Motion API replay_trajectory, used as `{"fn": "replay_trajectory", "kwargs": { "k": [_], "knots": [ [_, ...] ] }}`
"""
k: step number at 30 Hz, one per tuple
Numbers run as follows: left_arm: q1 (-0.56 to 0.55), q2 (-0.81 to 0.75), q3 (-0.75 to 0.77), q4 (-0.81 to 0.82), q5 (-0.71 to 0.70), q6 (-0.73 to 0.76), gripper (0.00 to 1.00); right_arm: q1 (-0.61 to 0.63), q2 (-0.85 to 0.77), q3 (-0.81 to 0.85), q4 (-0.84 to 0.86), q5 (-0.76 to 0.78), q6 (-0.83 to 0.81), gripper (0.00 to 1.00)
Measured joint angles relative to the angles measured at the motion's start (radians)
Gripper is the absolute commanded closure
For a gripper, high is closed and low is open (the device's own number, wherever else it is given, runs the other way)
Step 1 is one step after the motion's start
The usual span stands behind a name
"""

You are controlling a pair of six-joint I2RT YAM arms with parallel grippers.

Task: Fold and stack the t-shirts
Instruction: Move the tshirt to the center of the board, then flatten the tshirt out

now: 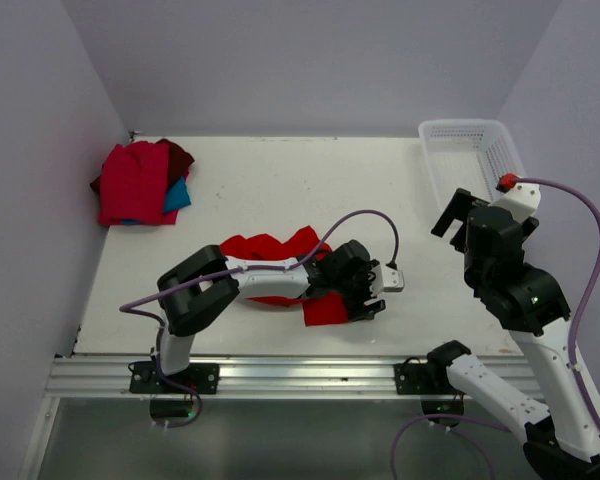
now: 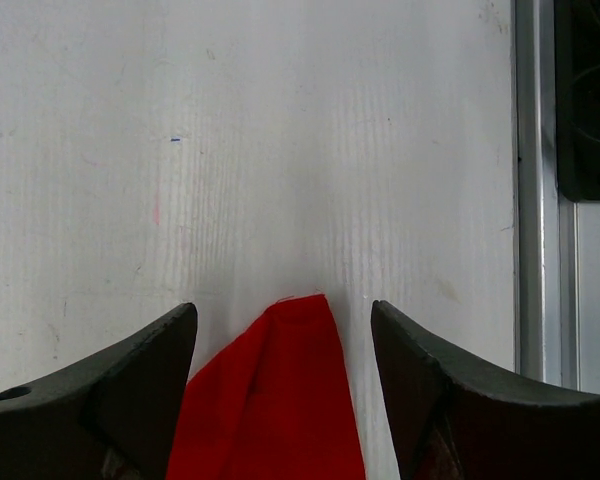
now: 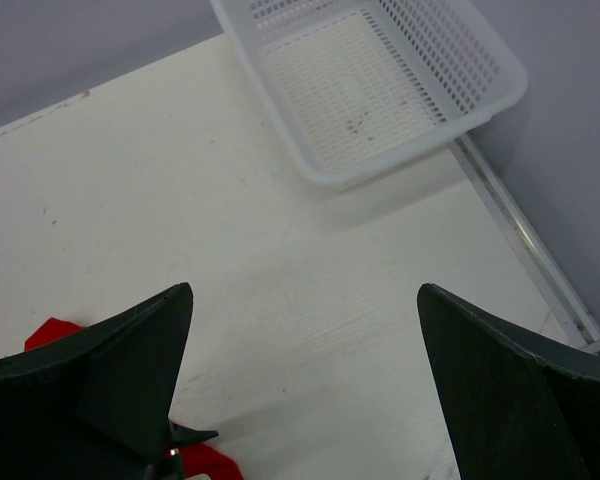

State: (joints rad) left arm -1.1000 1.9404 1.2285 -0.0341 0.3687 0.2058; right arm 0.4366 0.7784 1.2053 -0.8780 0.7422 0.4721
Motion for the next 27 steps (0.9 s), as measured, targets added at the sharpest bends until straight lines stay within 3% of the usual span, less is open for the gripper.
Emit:
{"fn": "replay_trajectory", "kwargs": {
  "k": [22,27],
  "knots": [
    [0.000,0.106,0.054,0.008,-0.053,0.000,0.29,0.000,-0.023,0.000,-0.001,-0.001,-0.001,0.01],
    [0.002,0.108,0.058,0.003,-0.073,-0.001,0.37,0.000,-0.033,0.000,-0.001,-0.001,-0.001,0.01]
  ]
}}
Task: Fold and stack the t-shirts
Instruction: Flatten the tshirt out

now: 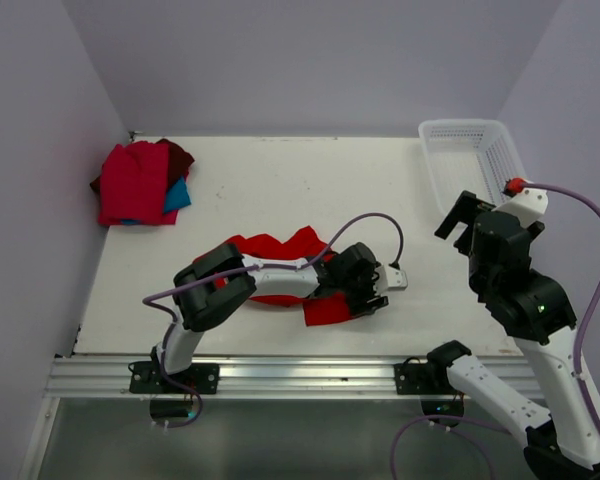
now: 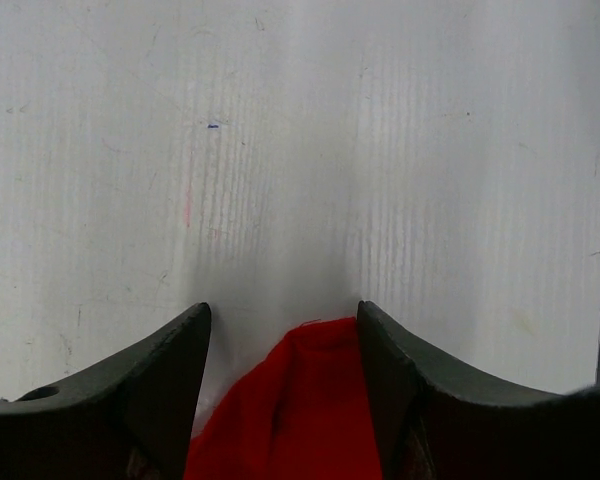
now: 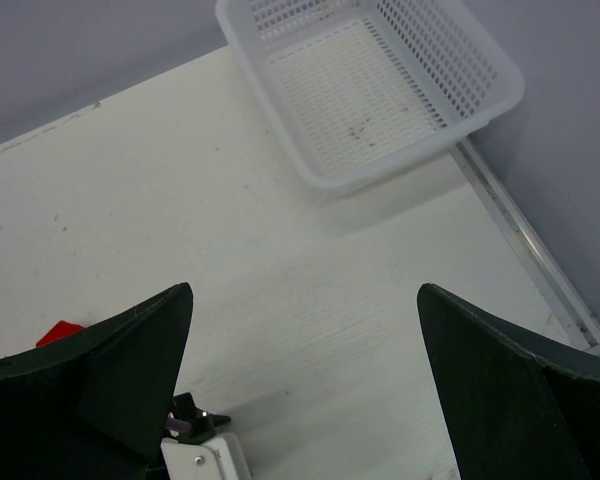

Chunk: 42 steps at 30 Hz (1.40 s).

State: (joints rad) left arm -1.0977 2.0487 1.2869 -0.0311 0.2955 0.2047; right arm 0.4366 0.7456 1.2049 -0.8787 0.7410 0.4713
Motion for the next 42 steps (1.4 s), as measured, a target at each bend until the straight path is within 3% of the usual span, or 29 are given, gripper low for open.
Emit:
{"fn": "replay_trajectory", "kwargs": {
  "k": [4,12,13,14,21,29,35,42],
  "knots": [
    [0.003,0.001,0.002,-0.005,-0.016,-0.005,0.56,0.000,-0.002,0.000,0.000,0.000,0.000,0.01],
    [0.005,-0.001,-0.005,0.003,-0.056,-0.030,0.85,0.000,-0.013,-0.003,-0.001,0.000,0.000,0.01],
    [0.005,-0.002,-0.008,0.005,-0.058,-0.032,0.95,0.000,-0.014,-0.003,-0.001,0.000,0.000,0.01],
    [0.005,-0.003,-0.010,0.006,-0.063,-0.037,1.00,0.000,-0.015,-0.003,-0.001,0.000,0.000,0.01],
    [0.004,-0.023,-0.016,-0.023,-0.105,-0.055,1.00,0.000,-0.014,-0.007,-0.001,0.000,0.000,0.01],
    [0.004,-0.170,0.010,-0.126,-0.288,-0.055,1.00,0.000,-0.014,-0.017,-0.001,0.000,-0.001,0.01],
    [0.004,-0.275,0.196,-0.177,-0.444,-0.016,1.00,0.000,-0.015,-0.018,-0.001,0.000,-0.002,0.01],
    [0.005,-0.289,0.472,-0.225,-0.628,0.089,1.00,0.000,-0.015,-0.022,0.000,-0.001,-0.005,0.01]
  ]
}}
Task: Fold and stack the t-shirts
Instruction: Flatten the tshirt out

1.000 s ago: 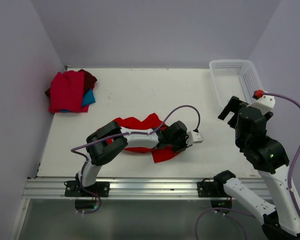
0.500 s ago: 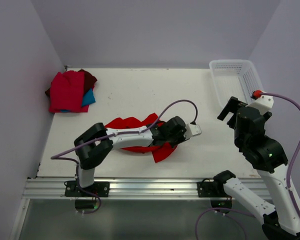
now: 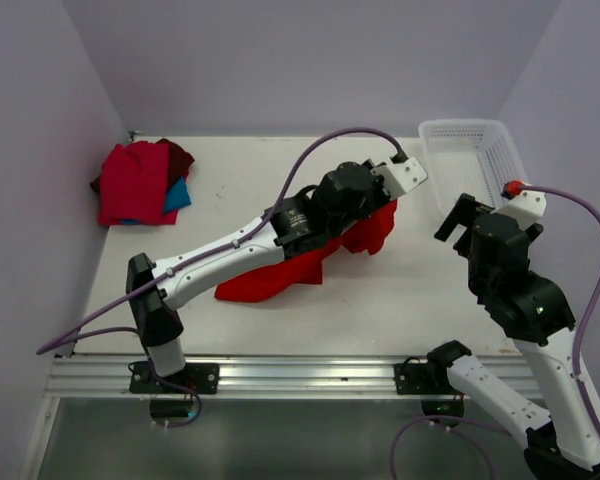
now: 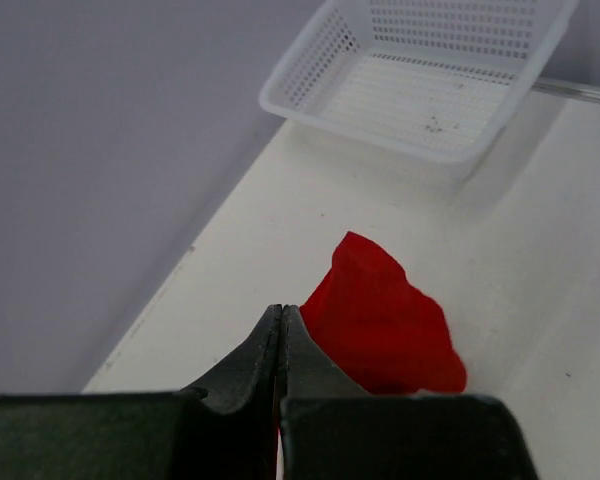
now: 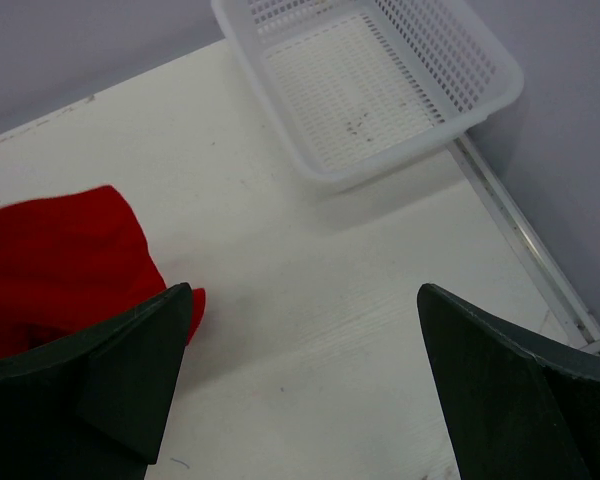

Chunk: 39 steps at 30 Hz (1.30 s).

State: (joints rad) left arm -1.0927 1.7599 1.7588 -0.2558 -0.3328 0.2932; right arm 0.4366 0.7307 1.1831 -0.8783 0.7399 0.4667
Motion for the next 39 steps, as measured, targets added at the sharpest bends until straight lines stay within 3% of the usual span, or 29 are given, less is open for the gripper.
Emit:
{"fn": "replay_trajectory", "kwargs": {
  "k": [4,9,15,21,28,39],
  "knots": [
    [0.005,0.044,0.212,-0.048,-0.110,0.091,1.00,0.000,0.000,-0.001,0.000,-0.002,-0.004,0.01],
    [0.015,0.041,0.322,0.031,-0.274,0.224,1.00,0.000,0.000,-0.002,0.001,-0.003,-0.007,0.01],
    [0.026,-0.027,0.348,0.171,-0.437,0.359,1.00,0.000,0.006,-0.014,0.013,-0.028,-0.014,0.01],
    [-0.035,-0.175,0.304,0.377,-0.568,0.500,1.00,0.000,0.047,-0.064,0.058,-0.088,-0.015,0.01],
    [-0.098,-0.287,0.283,0.496,-0.662,0.571,1.00,0.000,0.148,-0.183,0.235,-0.360,-0.031,0.01],
    [-0.161,-0.287,0.249,0.510,-0.748,0.620,1.00,0.000,0.354,-0.332,0.522,-0.802,-0.012,0.01]
  ]
}}
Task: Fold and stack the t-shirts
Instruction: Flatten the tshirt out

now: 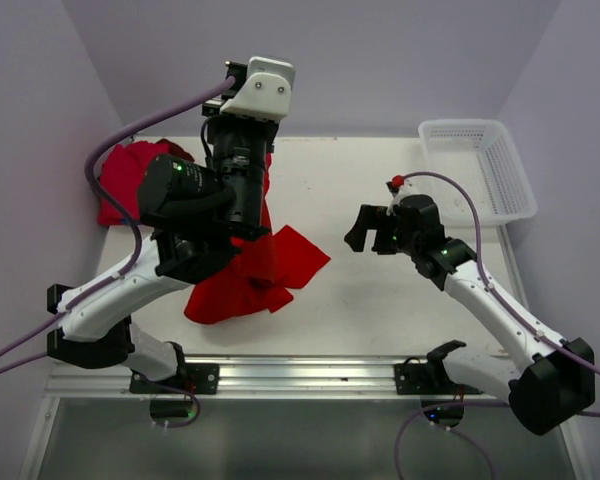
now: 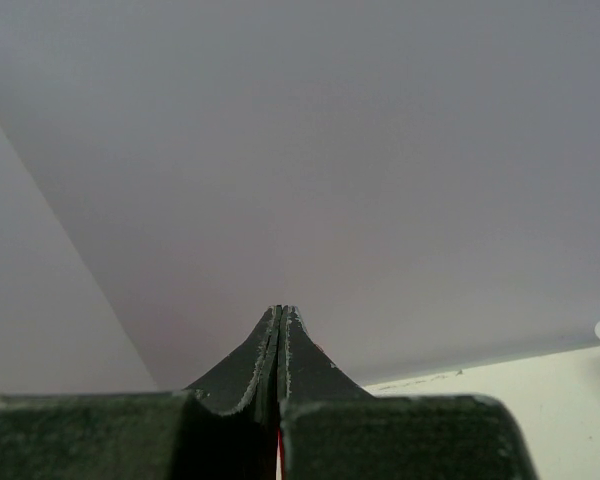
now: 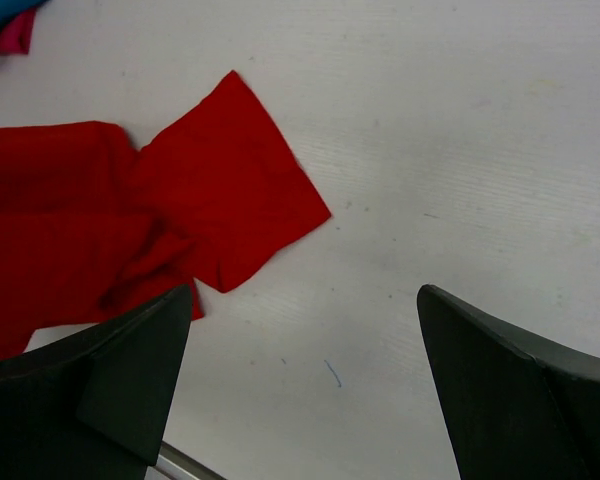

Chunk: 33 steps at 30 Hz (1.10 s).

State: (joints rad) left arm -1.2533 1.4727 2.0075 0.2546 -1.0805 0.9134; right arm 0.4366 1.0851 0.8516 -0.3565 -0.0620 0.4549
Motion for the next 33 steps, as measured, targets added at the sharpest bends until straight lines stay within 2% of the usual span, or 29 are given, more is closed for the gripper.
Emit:
{"fn": "replay_trajectory", "kwargs": {
  "k": [12,20,28,30,33],
  "knots": [
    [-0.024,0.000,-0.005,0.036,-0.032,0.052,1.00,0.001,0.260,-0.140,0.246,-0.291,0.038,0.04],
    [-0.026,0.001,-0.008,0.048,-0.041,0.067,1.00,0.028,0.296,-0.151,0.403,-0.459,0.058,0.05],
    [-0.028,0.009,-0.028,0.050,-0.062,0.069,1.00,0.053,0.333,-0.146,0.476,-0.528,0.074,0.05],
    [-0.029,0.004,-0.060,0.077,-0.080,0.081,1.00,0.054,0.333,-0.142,0.476,-0.527,0.072,0.05],
    [-0.031,-0.050,-0.234,0.219,-0.117,0.154,1.00,0.054,0.316,-0.137,0.449,-0.506,0.056,0.04]
  ]
}}
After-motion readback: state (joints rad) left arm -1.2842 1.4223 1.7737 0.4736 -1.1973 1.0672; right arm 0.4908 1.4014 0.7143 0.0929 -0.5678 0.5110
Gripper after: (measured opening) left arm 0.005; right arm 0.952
